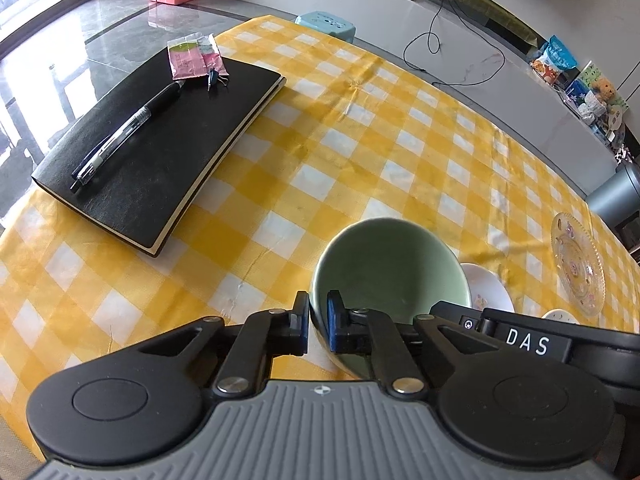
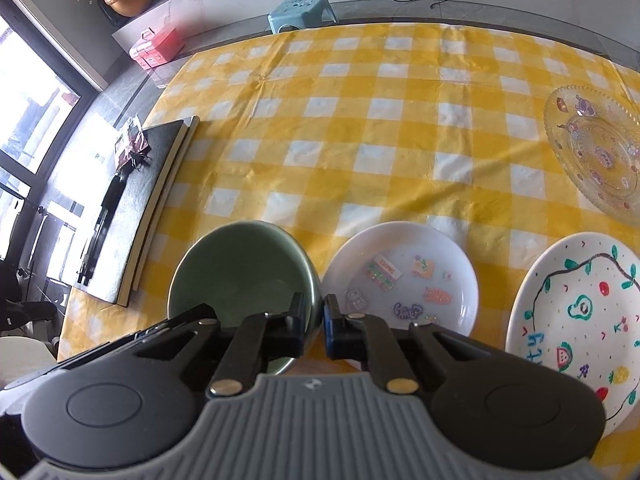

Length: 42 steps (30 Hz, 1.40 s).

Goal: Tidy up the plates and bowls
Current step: 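Close both grippers on the green bowl rim and lift it, then carry the green bowl over the stacked bowls and lower it inside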

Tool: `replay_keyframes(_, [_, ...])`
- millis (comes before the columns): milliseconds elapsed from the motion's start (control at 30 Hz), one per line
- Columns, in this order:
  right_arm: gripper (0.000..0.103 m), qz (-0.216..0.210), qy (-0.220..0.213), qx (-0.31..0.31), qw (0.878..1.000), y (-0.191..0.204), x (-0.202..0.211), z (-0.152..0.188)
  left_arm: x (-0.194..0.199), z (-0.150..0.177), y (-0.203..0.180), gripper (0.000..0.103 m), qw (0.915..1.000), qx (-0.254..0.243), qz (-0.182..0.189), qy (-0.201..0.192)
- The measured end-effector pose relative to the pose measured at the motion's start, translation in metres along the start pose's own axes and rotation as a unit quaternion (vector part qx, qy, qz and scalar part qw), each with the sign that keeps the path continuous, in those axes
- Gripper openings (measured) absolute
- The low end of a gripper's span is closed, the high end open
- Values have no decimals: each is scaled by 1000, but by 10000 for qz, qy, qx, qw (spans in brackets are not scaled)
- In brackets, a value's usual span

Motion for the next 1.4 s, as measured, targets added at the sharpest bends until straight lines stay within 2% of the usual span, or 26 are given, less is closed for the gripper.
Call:
replay_keyframes(300, [6,-244,-324,-181,9990,-5,45,16,51,7,-14,8,9991,-96,78,-409])
replay_keyframes(567, [6,-444,-969,-447,9933,-29,122,48,113,30,-56,8,9944,-479,276,-896])
replay_keyframes(700, [6,-489,-1247,-536,9895,-45,157,69,133,48,-69,8,9923,-543,477,-1002])
replay_keyframes(867, [6,-512,-1335,-674,9874,-67,179,101,143,73,-81,9,9917,-635,600,-938])
replay_keyframes(1067, [6,-548,-1178,-862,9878,-90,181,131,142,100,-87,10,9925,-705,668,-737])
replay_keyframes(1400, [6,-447,-879,-881,9912,-97,164,151,127,121,-76,10,9959,-518,618,-400])
Point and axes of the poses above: each gripper's, at about its wrist camera, not at the fingertips, and x roughly against the way its jaws point, y to its left, z to its underside, the point moved 1 cm from there along -x, roughly the way its jaws point, and after that the axes turned 9 degrees about z, right-handed, at the moved point
